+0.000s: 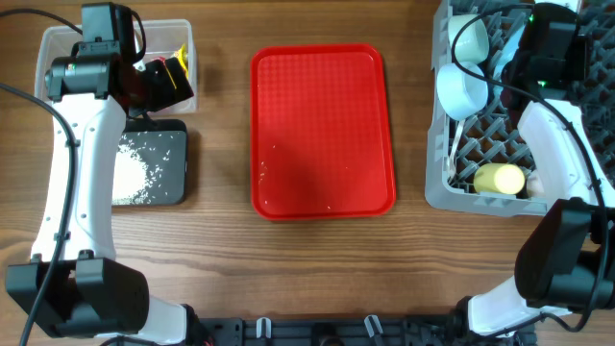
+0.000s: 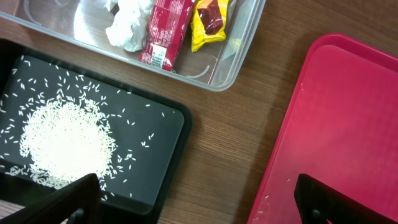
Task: Sort waste into correct bins and load items into the dishwasher rack
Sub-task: 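Lift the white plate and stand it upright in the rack slots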
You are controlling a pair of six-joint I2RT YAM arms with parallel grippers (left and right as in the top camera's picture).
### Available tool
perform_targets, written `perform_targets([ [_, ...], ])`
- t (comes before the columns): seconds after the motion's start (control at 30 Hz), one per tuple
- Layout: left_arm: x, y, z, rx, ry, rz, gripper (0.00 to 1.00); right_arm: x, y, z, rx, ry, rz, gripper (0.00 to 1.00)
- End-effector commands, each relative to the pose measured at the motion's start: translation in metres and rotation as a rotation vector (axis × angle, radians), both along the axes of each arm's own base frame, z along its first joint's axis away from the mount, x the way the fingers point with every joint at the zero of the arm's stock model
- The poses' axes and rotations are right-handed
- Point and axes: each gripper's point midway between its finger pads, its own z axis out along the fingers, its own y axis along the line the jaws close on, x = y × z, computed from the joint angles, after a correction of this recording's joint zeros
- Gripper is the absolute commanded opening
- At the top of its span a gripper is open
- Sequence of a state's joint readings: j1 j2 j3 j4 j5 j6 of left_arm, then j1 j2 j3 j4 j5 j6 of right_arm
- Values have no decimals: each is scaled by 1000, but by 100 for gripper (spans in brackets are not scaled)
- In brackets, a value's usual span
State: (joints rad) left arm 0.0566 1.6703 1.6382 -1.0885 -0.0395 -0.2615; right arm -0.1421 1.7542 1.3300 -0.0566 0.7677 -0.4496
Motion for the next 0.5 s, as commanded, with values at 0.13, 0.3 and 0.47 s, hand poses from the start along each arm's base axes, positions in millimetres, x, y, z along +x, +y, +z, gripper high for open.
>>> perform_targets([
  [0.13, 1, 1, -3, -8, 5, 10, 100, 3, 0, 3, -9, -34, -16, 75],
  [0.3, 1, 1, -3, -8, 5, 10, 100, -4, 4, 36, -26, -171, -81, 88],
  [0.47, 1, 1, -3, -8, 5, 10, 100, -18, 15, 80, 0, -311, -74, 92],
])
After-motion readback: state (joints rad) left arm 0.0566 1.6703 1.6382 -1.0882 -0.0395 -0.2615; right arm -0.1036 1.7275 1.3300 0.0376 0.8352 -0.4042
